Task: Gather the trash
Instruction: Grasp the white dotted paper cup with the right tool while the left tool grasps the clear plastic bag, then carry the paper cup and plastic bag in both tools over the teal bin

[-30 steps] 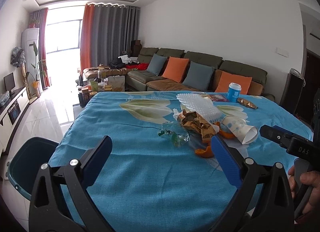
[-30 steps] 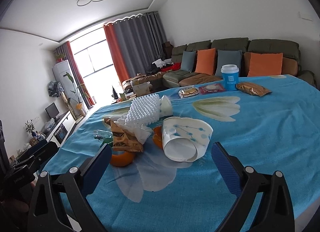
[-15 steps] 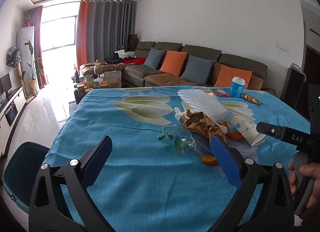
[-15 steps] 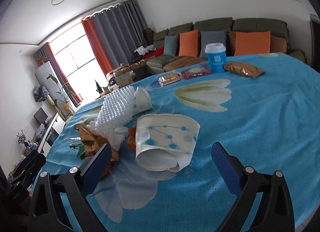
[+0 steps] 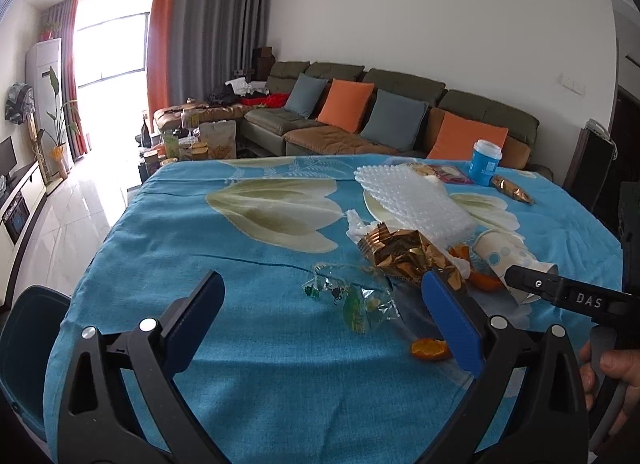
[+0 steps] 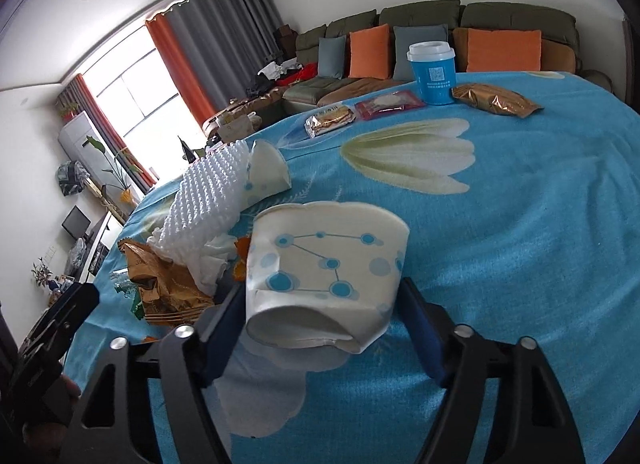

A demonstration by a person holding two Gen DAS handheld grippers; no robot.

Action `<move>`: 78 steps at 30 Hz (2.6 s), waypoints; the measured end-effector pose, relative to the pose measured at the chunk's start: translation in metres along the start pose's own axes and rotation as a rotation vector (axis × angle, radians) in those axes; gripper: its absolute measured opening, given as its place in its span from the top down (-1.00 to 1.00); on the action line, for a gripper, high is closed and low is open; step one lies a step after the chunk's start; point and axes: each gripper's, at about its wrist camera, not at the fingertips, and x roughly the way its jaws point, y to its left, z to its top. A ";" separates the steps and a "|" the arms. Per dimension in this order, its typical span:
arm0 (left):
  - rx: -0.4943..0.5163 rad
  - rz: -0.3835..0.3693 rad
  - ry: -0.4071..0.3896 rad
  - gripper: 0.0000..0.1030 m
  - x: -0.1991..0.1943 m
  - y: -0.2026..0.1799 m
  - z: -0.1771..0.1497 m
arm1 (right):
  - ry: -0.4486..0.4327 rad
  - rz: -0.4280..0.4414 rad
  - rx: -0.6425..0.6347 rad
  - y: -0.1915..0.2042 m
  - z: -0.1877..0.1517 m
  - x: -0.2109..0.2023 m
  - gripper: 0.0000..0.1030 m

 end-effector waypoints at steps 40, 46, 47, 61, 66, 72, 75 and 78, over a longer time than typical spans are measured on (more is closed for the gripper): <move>-0.128 -0.064 0.162 0.80 0.037 0.017 -0.002 | -0.104 0.067 -0.040 0.002 -0.001 -0.040 -0.34; -0.132 0.001 0.072 0.80 -0.014 0.036 -0.006 | -0.142 0.125 -0.108 0.030 -0.001 -0.053 -0.34; -0.138 0.011 0.058 0.80 -0.022 0.041 -0.007 | -0.146 0.139 -0.123 0.036 0.000 -0.055 -0.34; -0.240 0.214 -0.066 0.80 -0.120 0.124 -0.026 | -0.135 0.366 -0.408 0.159 0.000 -0.051 -0.34; -0.292 0.305 -0.087 0.80 -0.144 0.168 -0.037 | -0.077 0.449 -0.530 0.215 -0.006 -0.036 -0.34; -0.350 0.373 -0.094 0.80 -0.164 0.209 -0.052 | -0.029 0.520 -0.638 0.279 -0.017 -0.015 -0.34; -0.372 0.399 -0.085 0.80 -0.169 0.225 -0.060 | 0.000 0.548 -0.703 0.311 -0.026 -0.004 -0.34; -0.392 0.414 -0.065 0.80 -0.170 0.241 -0.069 | 0.026 0.568 -0.757 0.335 -0.033 0.007 -0.34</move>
